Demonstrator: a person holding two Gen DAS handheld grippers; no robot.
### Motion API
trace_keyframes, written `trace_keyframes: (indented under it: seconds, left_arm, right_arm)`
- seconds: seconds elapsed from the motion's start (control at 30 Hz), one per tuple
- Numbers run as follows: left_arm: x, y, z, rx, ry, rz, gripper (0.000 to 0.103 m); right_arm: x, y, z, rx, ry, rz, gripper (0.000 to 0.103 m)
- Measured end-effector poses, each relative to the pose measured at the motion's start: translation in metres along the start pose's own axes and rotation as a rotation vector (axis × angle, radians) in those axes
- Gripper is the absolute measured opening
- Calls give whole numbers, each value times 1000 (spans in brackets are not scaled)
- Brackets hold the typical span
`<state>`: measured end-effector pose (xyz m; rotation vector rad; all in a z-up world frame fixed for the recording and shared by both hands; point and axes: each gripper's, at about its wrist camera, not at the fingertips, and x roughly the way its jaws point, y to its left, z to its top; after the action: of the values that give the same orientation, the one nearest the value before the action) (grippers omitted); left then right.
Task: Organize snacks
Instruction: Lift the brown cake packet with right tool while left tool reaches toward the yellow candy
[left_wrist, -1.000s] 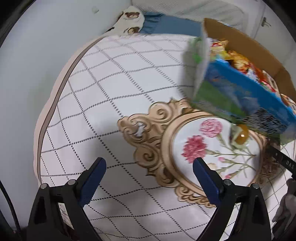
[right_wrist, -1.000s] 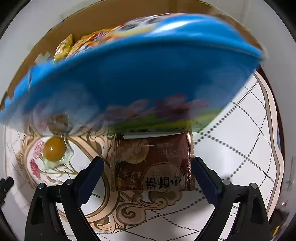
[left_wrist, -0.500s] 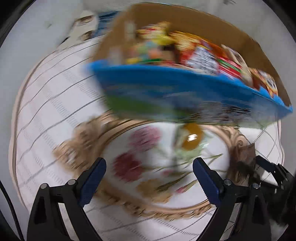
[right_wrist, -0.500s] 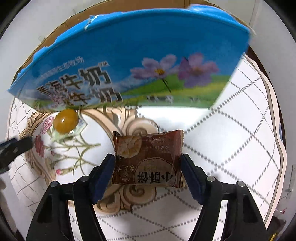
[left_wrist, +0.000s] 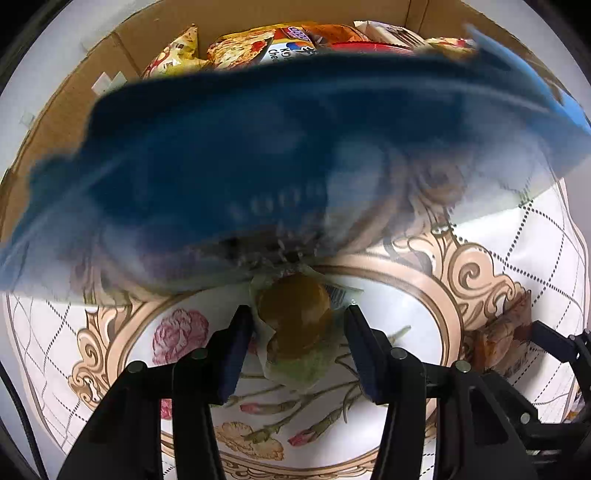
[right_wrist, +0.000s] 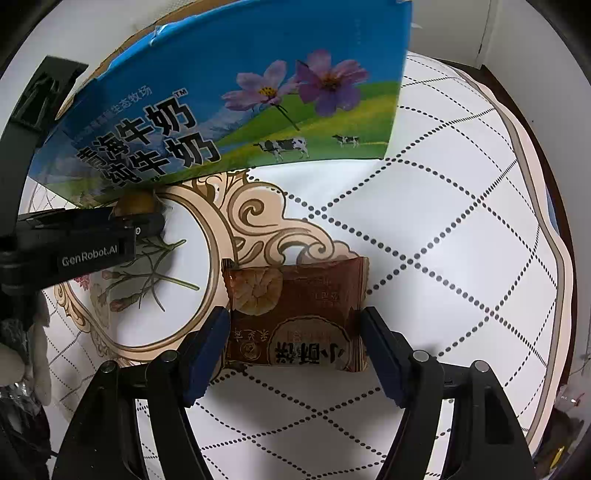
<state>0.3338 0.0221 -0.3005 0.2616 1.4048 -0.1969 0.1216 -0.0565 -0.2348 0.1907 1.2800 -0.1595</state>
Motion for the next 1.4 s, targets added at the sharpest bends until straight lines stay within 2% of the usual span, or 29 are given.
trace_keyframes:
  seconds: [0.07,0.13,0.33,0.43,0.5,0.57,0.7,0.77,0.8,0.83,0.87,0.93,1.07,1.13,1.17,1.2,1.23,1.27,1.3,1.33,1.4]
  left_arm:
    - [-3,3,-11,-19,4,-10,48]
    - [-6,5,-30,-43,19,-23,41]
    - [-6,11,-98,-133,91,-101,40]
    - [2,15,-120,-179,134,-140,40]
    - [7,16,-125,-190,147,-153,40]
    - [11,16,-125,-195,155,-163,47]
    - [17,22,-126,-186,161,-168,58]
    - [18,16,-124,-175,160,-162,64]
    - [20,10,-120,-172,162,-156,65]
    - [22,6,-118,-175,165,-154,65]
    - [22,5,-120,-180,165,-157,65]
    - [19,6,-127,-199,165,-162,65]
    - [15,9,-133,-240,168,-150,65]
    - [14,14,-133,-262,167,-149,65]
    - [13,16,-132,-271,162,-143,65]
    - [11,19,-132,-275,155,-137,65]
    - [11,23,-129,-278,145,-129,65]
    - [6,26,-126,-278,135,-120,65]
    - [2,27,-122,-276,115,-106,65]
    - [-2,27,-119,-272,99,-94,65]
    - [-11,27,-110,-261,62,-75,65]
  right_arm:
    - [-2,-1,-5,-2,4,7,75]
    - [-4,-3,-12,-10,10,11,75]
    - [-1,-1,-59,-40,86,32,75]
    - [7,-1,-75,-40,153,57,86]
    - [7,2,-78,-85,185,66,90]
    - [2,9,-78,-217,166,44,91]
    - [-12,45,-82,-619,164,-60,91]
    - [-14,68,-94,-867,159,-137,91]
    - [-12,77,-105,-1014,175,-181,91]
    - [-9,82,-113,-1108,185,-218,91]
    - [-3,87,-125,-1237,198,-287,91]
    - [6,91,-137,-1353,218,-333,91]
    - [27,95,-149,-1463,290,-318,91]
    - [37,91,-148,-1427,330,-307,90]
    - [40,89,-139,-1361,345,-279,89]
    - [39,86,-127,-1270,350,-236,86]
    - [38,82,-118,-1202,345,-212,77]
    - [34,74,-99,-1057,329,-187,71]
    - [33,67,-87,-954,325,-181,71]
    - [30,50,-66,-757,327,-155,71]
    - [22,18,-34,-464,289,-39,71]
